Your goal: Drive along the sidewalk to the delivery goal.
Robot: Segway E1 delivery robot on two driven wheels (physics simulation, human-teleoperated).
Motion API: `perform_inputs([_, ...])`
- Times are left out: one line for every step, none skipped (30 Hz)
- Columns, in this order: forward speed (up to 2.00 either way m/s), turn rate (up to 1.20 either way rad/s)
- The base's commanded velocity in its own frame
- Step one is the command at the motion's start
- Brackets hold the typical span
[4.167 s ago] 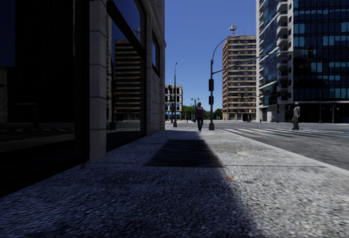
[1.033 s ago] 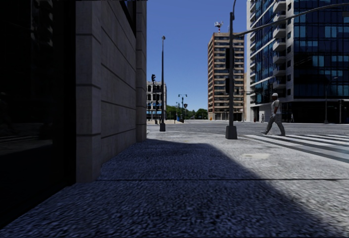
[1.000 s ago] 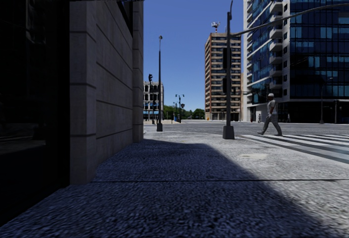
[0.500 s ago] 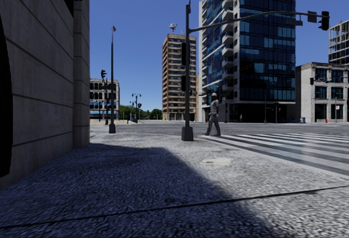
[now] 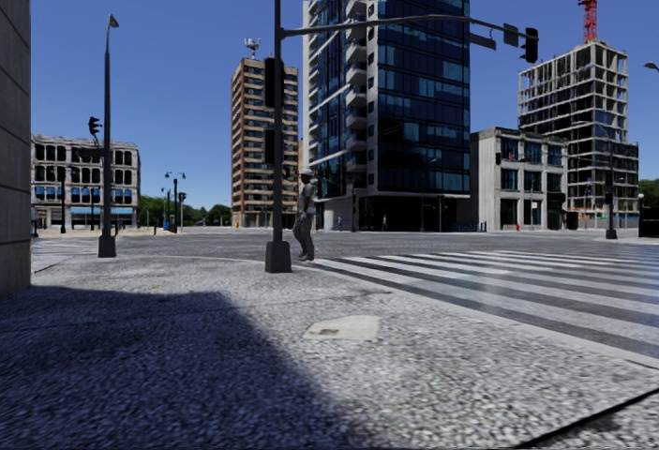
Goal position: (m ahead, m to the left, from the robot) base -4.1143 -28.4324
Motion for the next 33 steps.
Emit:
perform_inputs([1.80, -0.53])
perform_inputs([1.80, -0.53])
perform_inputs([1.80, -0.53])
perform_inputs([1.80, -0.53])
perform_inputs([1.80, -0.53])
perform_inputs([1.80, -0.53])
perform_inputs([1.81, -0.53])
perform_inputs([1.81, -0.53])
perform_inputs([1.81, -0.53])
perform_inputs([1.81, -0.53])
perform_inputs([1.81, -0.53])
perform_inputs([1.81, -0.53])
perform_inputs([1.81, -0.53])
perform_inputs([1.81, -0.53])
perform_inputs([1.81, -0.53])
perform_inputs([1.81, -0.53])
perform_inputs([1.81, -0.53])
perform_inputs([1.81, -0.53])
perform_inputs([1.81, -0.53])
perform_inputs([1.81, -0.53])
perform_inputs([1.87, -0.53])
perform_inputs([2.00, -0.53])
perform_inputs([2.00, -0.53])
perform_inputs([2.00, -0.53])
perform_inputs([2.00, -0.53])
perform_inputs([2.00, -0.53])
perform_inputs([2.00, -0.53])
perform_inputs([2.00, -0.53])
perform_inputs([2.00, -0.53])
perform_inputs([2.00, -0.53])
perform_inputs([2.00, -0.53])
perform_inputs([2.00, -0.53])
perform_inputs([2.00, -0.53])
